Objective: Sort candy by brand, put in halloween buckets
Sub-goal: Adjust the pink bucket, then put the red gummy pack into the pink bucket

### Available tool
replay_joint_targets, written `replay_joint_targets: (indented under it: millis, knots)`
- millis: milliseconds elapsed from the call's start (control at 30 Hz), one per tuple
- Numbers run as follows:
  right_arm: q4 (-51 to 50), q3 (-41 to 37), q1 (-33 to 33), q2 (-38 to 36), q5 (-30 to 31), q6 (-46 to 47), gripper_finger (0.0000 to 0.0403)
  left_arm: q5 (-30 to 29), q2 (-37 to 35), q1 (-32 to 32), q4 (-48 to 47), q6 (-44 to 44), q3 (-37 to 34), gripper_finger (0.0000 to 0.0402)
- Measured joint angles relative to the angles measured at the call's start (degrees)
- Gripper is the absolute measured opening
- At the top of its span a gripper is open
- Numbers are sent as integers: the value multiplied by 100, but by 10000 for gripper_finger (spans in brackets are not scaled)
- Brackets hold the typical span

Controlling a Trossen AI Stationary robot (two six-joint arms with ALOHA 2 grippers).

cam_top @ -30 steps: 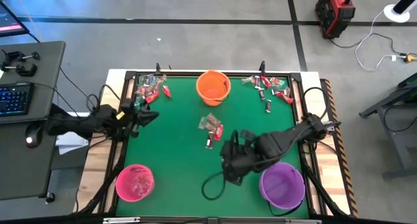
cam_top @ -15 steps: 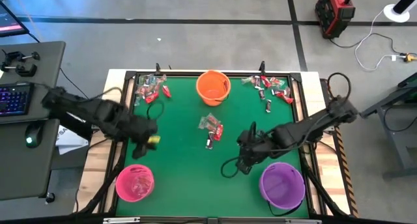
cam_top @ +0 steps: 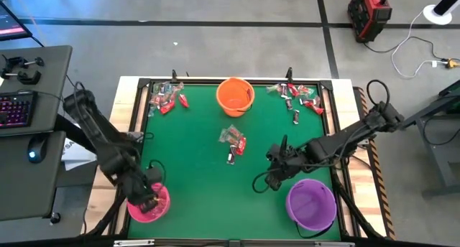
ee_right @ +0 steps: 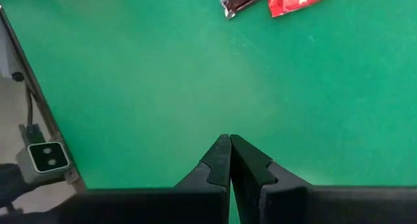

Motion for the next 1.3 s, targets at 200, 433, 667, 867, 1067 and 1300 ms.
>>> replay_joint_targets:
  millis: [200,433,667,867,1067,1300]
  knots:
    - [22,4,-152,0,2,-389,0,-281,416,114,336,-110,-141,0]
    - [85,9,-260,0,0,-586,0,-1086,462,361,314,-70,-141,0]
    - [251,9,-274,0,25,-668,0,-1235,462,642,255,436,-139,0]
    - [457,11,-274,2,135,-669,0,-1318,457,900,220,838,-139,0]
    - [612,11,-274,4,141,-668,0,-887,385,965,334,854,-138,0]
    - [958,15,-283,4,5,-670,0,-526,-426,671,349,970,146,0]
